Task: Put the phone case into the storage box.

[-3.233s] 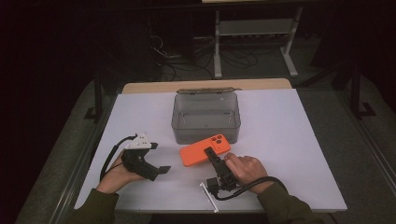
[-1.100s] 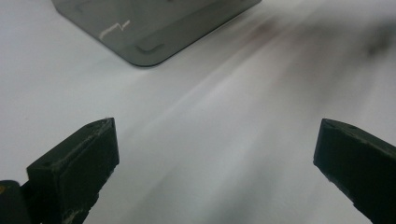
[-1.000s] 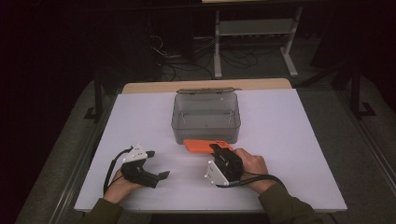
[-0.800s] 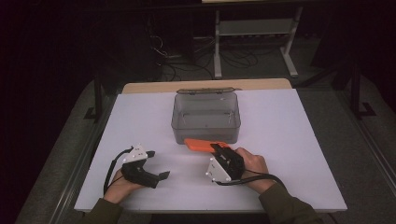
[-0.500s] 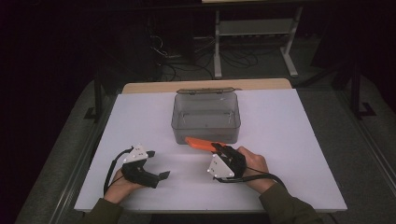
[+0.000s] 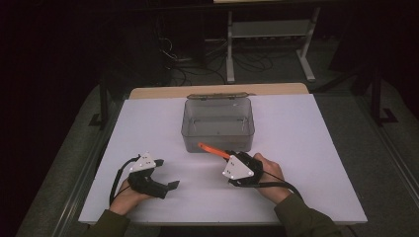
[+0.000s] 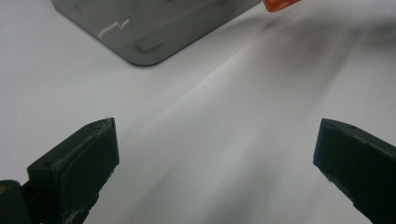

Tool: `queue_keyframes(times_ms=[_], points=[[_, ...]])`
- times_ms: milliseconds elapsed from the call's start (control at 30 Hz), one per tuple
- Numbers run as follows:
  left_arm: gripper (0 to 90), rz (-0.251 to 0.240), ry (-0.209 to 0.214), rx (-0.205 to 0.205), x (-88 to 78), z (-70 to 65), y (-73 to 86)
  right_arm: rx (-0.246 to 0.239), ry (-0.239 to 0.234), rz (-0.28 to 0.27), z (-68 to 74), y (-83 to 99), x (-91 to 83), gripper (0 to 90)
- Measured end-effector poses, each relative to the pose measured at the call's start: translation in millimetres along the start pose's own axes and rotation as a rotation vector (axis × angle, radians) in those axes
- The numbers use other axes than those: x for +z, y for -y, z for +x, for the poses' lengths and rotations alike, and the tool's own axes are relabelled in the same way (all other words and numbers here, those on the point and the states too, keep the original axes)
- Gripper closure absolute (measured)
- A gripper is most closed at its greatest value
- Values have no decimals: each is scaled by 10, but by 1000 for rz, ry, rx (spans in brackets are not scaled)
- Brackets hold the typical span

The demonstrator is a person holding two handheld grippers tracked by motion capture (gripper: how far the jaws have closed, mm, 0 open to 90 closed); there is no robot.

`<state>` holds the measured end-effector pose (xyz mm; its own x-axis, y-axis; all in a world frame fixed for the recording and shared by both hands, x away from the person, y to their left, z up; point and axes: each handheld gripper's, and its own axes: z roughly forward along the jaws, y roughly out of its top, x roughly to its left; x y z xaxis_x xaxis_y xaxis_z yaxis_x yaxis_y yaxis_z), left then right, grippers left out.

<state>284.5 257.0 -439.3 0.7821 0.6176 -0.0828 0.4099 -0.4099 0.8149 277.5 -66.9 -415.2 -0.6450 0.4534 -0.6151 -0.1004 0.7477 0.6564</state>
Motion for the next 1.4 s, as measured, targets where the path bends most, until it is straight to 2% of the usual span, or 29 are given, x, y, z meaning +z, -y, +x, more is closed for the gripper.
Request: queue_keyframes(times_ms=[167,533,600,867,1033,1167,1267,1400], points=[[0,2,0,-1,-2,-1,0,73,-40,-1,-58,13,1,795],[0,5,-1,-1,-1,1,0,164,-83,4,-136,34,10,794],[0,7,-2,0,-2,5,0,194,-98,7,-151,38,9,794],[0,7,-3,-2,-2,3,-1,280,-142,-7,-232,63,8,794],[0,10,-3,-2,-1,3,0,351,-176,-17,-282,83,5,794],[0,11,-3,-3,1,2,0,381,-191,-21,-316,97,3,794],[0,11,-3,-3,1,1,-1,427,-208,-29,-335,107,1,794],[0,12,-2,-4,1,-1,-3,455,-229,-36,-376,128,0,794]])
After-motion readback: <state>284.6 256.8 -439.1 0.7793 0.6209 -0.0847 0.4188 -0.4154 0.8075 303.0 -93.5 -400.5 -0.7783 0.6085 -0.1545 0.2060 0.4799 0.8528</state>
